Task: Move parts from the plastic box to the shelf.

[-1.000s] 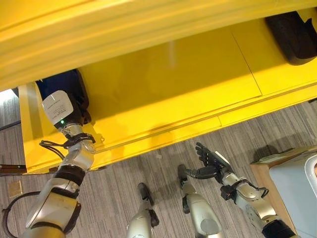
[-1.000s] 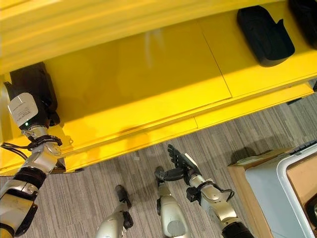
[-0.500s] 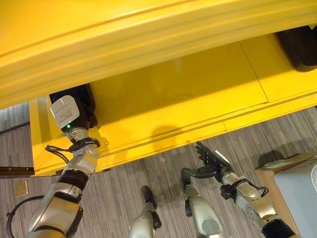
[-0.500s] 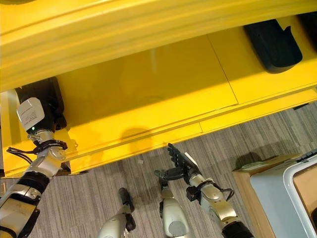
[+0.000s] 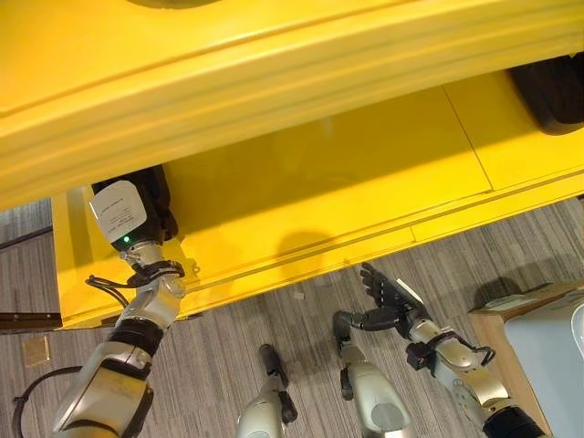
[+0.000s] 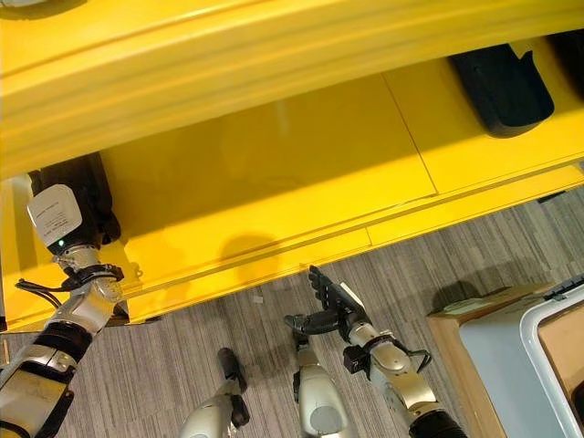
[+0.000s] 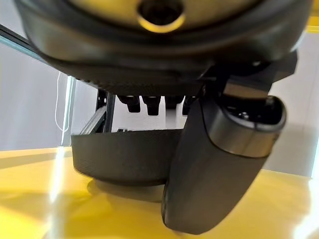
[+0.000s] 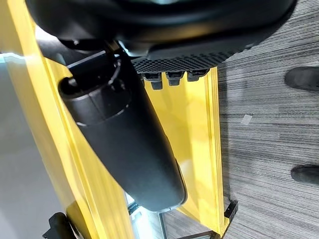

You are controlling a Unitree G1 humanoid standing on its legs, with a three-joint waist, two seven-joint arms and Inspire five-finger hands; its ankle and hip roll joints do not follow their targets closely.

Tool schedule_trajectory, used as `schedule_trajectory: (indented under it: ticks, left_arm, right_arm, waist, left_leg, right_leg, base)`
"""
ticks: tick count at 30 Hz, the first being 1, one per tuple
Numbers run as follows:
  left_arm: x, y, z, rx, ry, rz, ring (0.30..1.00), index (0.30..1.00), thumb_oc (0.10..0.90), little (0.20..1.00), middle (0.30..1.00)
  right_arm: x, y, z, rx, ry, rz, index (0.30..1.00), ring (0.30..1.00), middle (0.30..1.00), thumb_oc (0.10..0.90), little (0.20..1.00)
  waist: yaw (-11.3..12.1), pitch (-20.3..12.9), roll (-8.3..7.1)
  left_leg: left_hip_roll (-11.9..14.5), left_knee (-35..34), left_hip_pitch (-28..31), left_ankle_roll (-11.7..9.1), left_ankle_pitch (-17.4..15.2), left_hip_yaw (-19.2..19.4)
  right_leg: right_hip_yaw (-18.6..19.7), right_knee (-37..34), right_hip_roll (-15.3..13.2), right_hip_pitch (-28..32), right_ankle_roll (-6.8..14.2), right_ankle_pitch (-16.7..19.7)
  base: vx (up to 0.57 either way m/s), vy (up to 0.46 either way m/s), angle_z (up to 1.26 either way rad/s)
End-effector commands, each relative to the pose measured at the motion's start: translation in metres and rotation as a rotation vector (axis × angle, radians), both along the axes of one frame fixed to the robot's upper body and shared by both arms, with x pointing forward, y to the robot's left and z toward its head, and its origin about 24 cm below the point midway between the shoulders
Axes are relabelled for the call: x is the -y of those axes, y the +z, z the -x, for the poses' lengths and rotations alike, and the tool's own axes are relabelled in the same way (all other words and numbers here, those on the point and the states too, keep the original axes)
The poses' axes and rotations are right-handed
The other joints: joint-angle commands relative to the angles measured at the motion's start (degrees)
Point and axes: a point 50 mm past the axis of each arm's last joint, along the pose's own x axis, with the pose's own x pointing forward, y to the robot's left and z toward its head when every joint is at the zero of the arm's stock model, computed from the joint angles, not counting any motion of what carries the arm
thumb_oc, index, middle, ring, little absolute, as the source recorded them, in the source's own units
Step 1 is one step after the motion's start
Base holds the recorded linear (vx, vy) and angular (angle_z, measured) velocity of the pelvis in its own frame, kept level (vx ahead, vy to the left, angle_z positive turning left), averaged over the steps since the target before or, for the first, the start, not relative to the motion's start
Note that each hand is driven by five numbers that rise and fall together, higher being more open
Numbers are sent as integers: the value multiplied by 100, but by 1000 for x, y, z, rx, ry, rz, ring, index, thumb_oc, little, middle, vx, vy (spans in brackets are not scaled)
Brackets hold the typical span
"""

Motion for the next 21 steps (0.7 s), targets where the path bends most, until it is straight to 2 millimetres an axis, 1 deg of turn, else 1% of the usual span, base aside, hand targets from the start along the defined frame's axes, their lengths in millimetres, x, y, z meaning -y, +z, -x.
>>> schedule_trajectory:
  ticks: [1, 5, 11, 21]
  left_arm:
    - [-25, 37, 0, 131, 105, -123, 1000, 1000, 900, 1000, 1000]
    - [-25, 40, 0, 159, 102, -138, 1000, 1000, 900, 1000, 1000]
    - [-23, 52, -2, 204, 82, -176, 1000, 1000, 900, 1000, 1000]
    - [-19, 53, -3, 223, 59, -182, 1000, 1000, 900, 1000, 1000]
  right_arm:
    - [-18, 20, -5, 131, 37, -101, 1000, 1000, 1000, 900, 1000]
    - [-19, 18, -3, 128, 38, -98, 1000, 1000, 1000, 900, 1000]
    - [-19, 17, -2, 128, 29, -109, 1000, 1000, 1000, 900, 1000]
    - [-23, 15, 0, 124, 31, -118, 1000, 1000, 1000, 900, 1000]
  waist:
    - [5, -211, -192]
    - [7, -229, -196]
    - [22, -220, -229]
    - [38, -218, -236]
  left_leg:
    - [151, 386, -168, -100, -196, -205]
    - [162, 387, -150, -106, -192, -199]
    - [167, 405, -152, -101, -210, -205]
    - [164, 422, -142, -98, -218, -221]
  right_leg:
    - [82, 936, -104, -5, 272, -1073]
    - [79, 923, -106, 26, 275, -1067]
    - [87, 925, -105, 39, 285, -1066]
    - [86, 924, -105, 66, 284, -1063]
  base:
    - [2, -20, 7]
    - [1, -4, 1]
    - [0, 0, 0]
    - [0, 0, 0]
